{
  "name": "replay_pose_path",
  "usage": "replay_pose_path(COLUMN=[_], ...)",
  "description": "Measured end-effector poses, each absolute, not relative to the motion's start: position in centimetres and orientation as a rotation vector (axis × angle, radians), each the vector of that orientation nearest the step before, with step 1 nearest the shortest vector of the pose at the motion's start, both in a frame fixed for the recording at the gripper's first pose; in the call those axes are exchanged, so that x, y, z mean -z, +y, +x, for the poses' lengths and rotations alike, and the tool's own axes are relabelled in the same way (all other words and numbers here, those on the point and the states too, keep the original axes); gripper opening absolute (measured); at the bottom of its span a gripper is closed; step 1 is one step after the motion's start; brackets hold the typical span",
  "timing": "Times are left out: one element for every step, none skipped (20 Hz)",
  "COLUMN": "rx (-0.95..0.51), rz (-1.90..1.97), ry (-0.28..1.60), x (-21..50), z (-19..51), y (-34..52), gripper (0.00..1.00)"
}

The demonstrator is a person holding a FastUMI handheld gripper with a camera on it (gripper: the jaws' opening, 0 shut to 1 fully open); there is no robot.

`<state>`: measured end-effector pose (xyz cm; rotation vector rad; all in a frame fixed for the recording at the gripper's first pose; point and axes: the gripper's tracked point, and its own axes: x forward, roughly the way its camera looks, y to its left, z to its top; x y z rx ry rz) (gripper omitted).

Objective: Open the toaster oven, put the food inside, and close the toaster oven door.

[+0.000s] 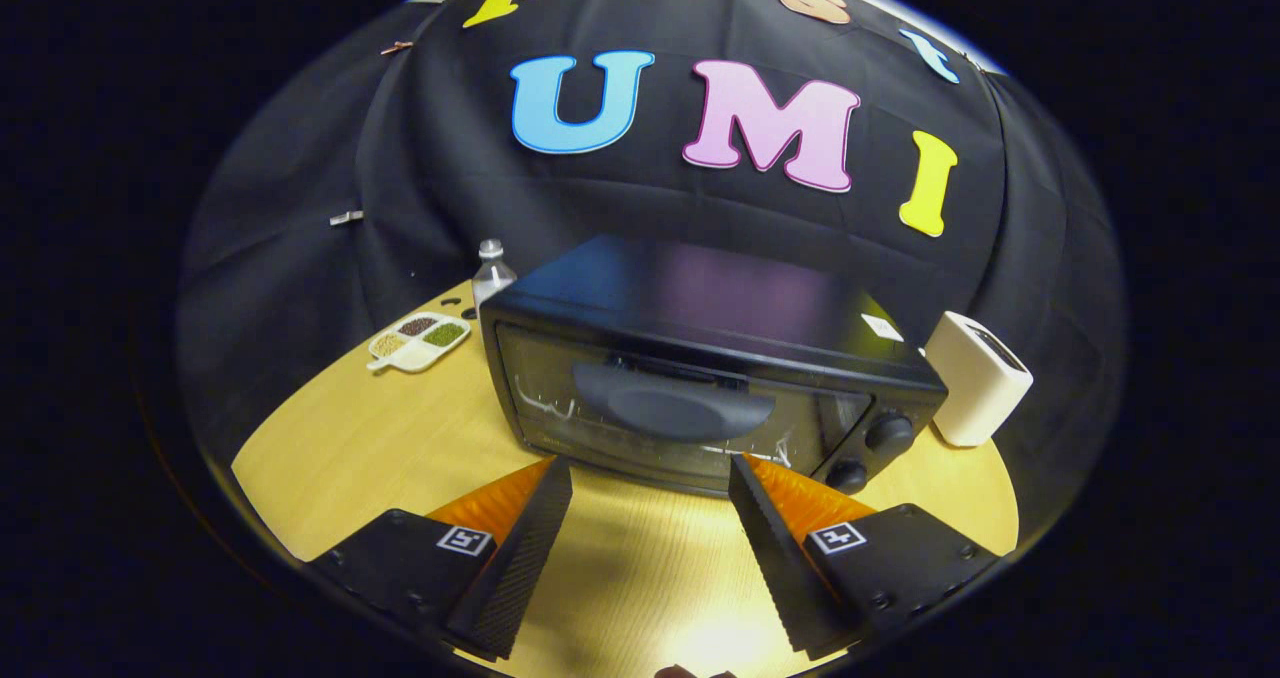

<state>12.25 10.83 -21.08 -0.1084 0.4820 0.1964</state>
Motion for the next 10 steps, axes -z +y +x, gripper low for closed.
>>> replay_pose_path(rx=[-0.198,-0.201,-0.204,-0.203,-0.197,-0.189,-0.183,-0.176,-0.169,-0.156], rz=[-0.103,-0.097,-0.088,-0.079,-0.074,-0.074,-0.07,-0.061,-0.047,-0.032], ry=[0.448,0.425,0.408,0.387,0.355,0.321,0.296,0.282,0.267,0.249], x=[19.8,18.6,17.7,16.7,15.3,13.9,12.9,11.9,11.0,9.7], z=[12.5,12.3,12.0,11.7,11.4,11.0,10.5,9.8,9.2,8.7], y=[10.9,10.9,10.8,10.5,9.9,9.3,8.6,8.0,7.3,6.5], gripper=[0.99,0.98,0.98,0.98,0.98,0.98,0.98,0.98,0.98,0.98])
